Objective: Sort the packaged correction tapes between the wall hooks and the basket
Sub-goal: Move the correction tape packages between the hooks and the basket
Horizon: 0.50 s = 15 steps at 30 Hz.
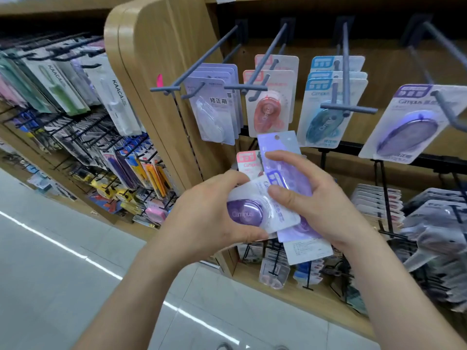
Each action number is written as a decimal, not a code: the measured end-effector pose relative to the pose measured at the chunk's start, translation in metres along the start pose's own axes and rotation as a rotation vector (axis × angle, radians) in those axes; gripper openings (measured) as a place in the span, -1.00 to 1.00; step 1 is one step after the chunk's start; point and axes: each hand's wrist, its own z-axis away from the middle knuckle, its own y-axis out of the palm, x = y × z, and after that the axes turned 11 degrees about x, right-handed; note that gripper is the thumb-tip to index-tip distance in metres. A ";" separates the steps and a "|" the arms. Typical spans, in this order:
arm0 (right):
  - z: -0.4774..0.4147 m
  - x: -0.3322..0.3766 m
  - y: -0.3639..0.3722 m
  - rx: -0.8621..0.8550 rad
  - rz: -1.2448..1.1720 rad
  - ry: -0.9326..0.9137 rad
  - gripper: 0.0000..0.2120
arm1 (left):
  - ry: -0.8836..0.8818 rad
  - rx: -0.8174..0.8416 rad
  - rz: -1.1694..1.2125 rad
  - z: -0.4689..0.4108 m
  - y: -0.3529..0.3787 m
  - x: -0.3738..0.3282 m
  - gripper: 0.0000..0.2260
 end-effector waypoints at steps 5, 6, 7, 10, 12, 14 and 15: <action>0.013 -0.004 -0.012 -0.106 0.061 -0.030 -0.59 | -0.068 -0.043 0.568 -0.003 0.012 -0.001 -0.52; 0.017 -0.005 -0.013 -0.106 0.065 -0.029 -0.61 | -0.032 -0.057 0.662 -0.004 0.016 -0.003 -0.59; 0.021 -0.005 -0.015 -0.104 0.063 -0.026 -0.64 | 0.006 -0.066 0.728 -0.006 0.021 -0.007 -0.64; 0.035 -0.005 -0.021 -0.110 0.037 -0.004 -0.81 | 0.095 -0.062 0.834 -0.013 0.035 -0.025 -0.71; 0.048 -0.003 -0.029 -0.128 0.035 0.018 -0.85 | 0.138 -0.025 0.885 -0.017 0.043 -0.038 -0.72; 0.064 -0.002 -0.040 -0.158 0.071 0.058 -0.86 | 0.199 0.040 0.900 -0.023 0.049 -0.052 -0.72; 0.073 -0.001 -0.046 -0.171 0.089 0.083 -0.86 | 0.227 0.059 0.891 -0.026 0.052 -0.061 -0.74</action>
